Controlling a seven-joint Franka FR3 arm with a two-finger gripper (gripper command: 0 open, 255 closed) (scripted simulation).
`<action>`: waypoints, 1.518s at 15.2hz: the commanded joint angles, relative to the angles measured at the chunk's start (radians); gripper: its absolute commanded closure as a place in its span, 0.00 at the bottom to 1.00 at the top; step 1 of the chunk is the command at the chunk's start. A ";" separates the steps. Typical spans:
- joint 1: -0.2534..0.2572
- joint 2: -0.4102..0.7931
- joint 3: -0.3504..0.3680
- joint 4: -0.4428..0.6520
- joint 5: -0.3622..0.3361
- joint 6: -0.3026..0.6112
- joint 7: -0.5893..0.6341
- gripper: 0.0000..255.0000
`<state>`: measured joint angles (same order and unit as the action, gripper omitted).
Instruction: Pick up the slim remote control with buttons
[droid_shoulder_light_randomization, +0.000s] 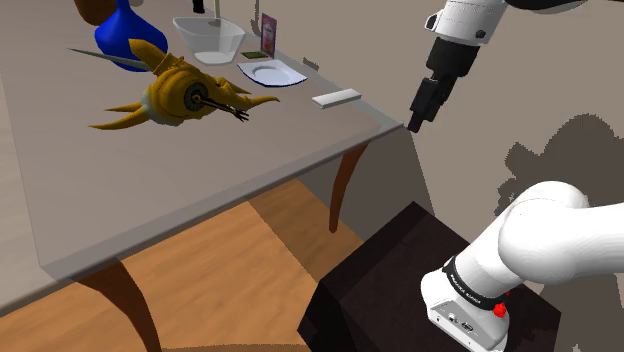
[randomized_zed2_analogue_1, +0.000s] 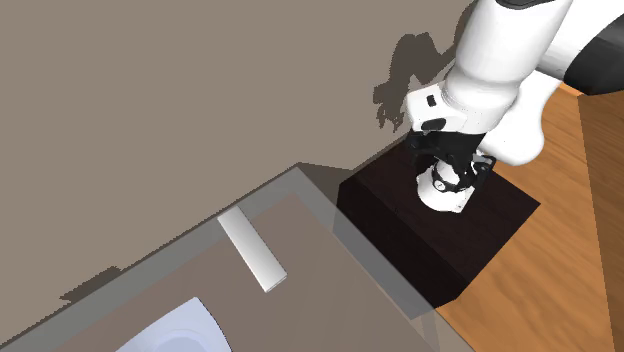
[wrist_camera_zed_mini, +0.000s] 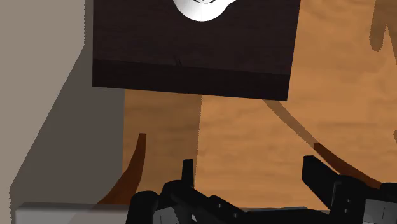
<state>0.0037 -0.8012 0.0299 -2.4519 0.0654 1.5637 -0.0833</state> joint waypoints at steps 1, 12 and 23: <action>0.000 0.000 0.000 0.000 0.000 0.000 0.000 0.00; 0.047 0.277 -0.250 0.097 -0.174 0.215 -0.562 0.00; 0.120 0.690 -0.412 0.390 -0.120 0.374 -1.114 0.00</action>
<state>0.1198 -0.1538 -0.3701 -2.0937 -0.0679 1.9246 -1.1378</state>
